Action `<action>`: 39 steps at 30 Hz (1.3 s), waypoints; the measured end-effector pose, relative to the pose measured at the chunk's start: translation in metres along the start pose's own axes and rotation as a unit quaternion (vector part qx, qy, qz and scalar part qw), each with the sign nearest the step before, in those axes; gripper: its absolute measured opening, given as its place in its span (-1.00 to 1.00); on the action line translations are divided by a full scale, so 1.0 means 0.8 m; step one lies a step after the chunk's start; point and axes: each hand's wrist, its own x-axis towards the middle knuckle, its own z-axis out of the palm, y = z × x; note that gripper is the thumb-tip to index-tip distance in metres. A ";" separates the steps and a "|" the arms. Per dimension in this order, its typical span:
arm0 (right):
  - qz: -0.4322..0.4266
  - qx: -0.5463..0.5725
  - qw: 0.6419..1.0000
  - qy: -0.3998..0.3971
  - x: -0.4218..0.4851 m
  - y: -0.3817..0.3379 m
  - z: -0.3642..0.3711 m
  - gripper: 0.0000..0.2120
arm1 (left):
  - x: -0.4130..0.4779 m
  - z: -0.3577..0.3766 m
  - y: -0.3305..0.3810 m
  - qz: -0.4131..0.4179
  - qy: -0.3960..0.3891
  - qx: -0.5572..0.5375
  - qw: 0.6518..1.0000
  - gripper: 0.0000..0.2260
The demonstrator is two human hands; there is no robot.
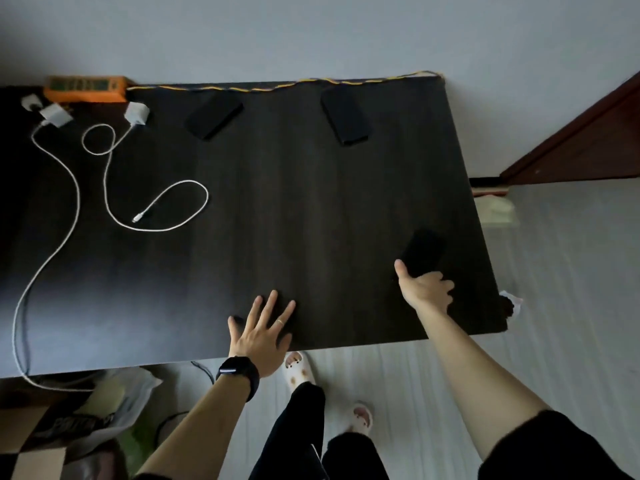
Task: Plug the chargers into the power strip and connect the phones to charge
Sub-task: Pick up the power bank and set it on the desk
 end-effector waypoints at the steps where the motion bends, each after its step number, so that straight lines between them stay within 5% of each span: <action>1: 0.019 0.005 1.000 0.003 0.005 -0.008 0.002 -0.14 | 0.000 0.005 -0.002 -0.002 -0.001 0.000 1.000 -0.41; 10: 0.012 0.055 0.996 -0.074 0.020 0.013 0.004 -0.16 | 0.003 -0.004 0.004 -0.012 -0.056 0.004 0.998 -0.39; 15: -0.096 0.053 0.975 -0.192 -0.022 0.049 0.008 -0.23 | -0.006 -0.041 0.038 -0.070 -0.093 -0.179 0.977 -0.48; 19: -0.199 0.000 0.937 -0.286 -0.100 0.071 0.030 -0.33 | -0.056 -0.050 0.055 -0.156 -0.055 -0.463 0.871 -0.60; 22: -0.280 -0.013 0.884 -0.374 -0.160 0.077 0.047 -0.86 | -0.101 -0.040 0.053 -0.206 -0.039 -0.622 0.755 -0.65; 24: -0.331 -0.041 0.845 -0.418 -0.201 0.070 0.059 -0.90 | -0.133 -0.033 0.035 -0.241 -0.003 -0.667 0.705 -0.73; 31: -0.439 -0.121 0.750 -0.479 -0.308 0.022 0.116 -0.83 | -0.236 -0.010 -0.056 -0.309 0.104 -0.744 0.584 -0.89; 35: -0.453 -0.115 0.735 -0.492 -0.370 0.002 0.159 -0.83 | -0.277 0.000 -0.117 -0.307 0.142 -0.776 0.532 -0.86; 39: -0.429 -0.100 0.734 -0.516 -0.444 -0.011 0.202 -0.81 | -0.310 0.001 -0.194 -0.292 0.168 -0.788 0.515 -0.89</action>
